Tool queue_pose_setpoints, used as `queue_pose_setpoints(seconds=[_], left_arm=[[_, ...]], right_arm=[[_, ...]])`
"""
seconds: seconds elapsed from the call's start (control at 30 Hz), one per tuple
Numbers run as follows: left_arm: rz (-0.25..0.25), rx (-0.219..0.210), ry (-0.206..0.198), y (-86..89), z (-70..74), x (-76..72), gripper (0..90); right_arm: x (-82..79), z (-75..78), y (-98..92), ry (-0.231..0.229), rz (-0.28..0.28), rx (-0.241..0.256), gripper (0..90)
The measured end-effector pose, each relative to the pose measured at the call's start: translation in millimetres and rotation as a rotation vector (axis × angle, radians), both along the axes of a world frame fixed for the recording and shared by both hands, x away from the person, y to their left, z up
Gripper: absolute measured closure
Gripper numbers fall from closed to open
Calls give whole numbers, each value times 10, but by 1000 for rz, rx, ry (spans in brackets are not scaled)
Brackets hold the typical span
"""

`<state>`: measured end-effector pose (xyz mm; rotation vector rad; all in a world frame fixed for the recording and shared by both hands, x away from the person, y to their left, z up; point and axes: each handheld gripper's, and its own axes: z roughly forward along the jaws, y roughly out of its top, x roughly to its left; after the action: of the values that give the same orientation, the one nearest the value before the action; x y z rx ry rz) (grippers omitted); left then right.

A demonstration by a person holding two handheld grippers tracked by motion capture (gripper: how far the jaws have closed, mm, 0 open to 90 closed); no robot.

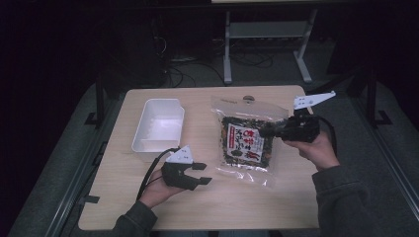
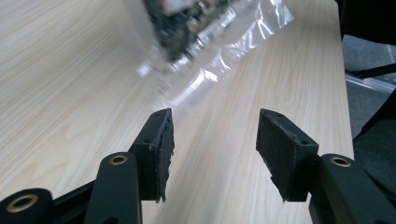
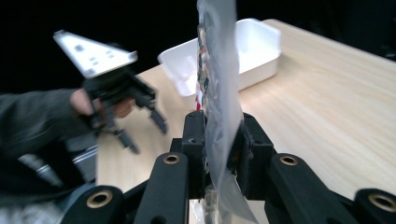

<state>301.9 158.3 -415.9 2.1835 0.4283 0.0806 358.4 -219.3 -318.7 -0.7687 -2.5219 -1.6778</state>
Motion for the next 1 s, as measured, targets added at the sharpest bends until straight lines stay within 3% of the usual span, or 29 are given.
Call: queue_pose_setpoints(seconds=[0.23,0.3,0.43,0.6,0.67,1.0], left_arm=[[34,30,-36,151,18,-66,376],[44,32,-34,190,12,-80,365],[58,44,-40,295,-15,-120,333],[66,69,-44,369,-45,-159,302],[70,59,-38,420,-58,-170,269],[104,74,-48,580,-86,-199,247]], right_arm=[[3,129,273,-40,-149,-26,750],[3,144,311,-50,-167,-30,750],[13,212,502,-78,-272,-24,751],[47,246,667,-89,-324,-6,751],[83,275,799,-103,-361,-1,752],[212,413,1245,-137,-428,33,752]])
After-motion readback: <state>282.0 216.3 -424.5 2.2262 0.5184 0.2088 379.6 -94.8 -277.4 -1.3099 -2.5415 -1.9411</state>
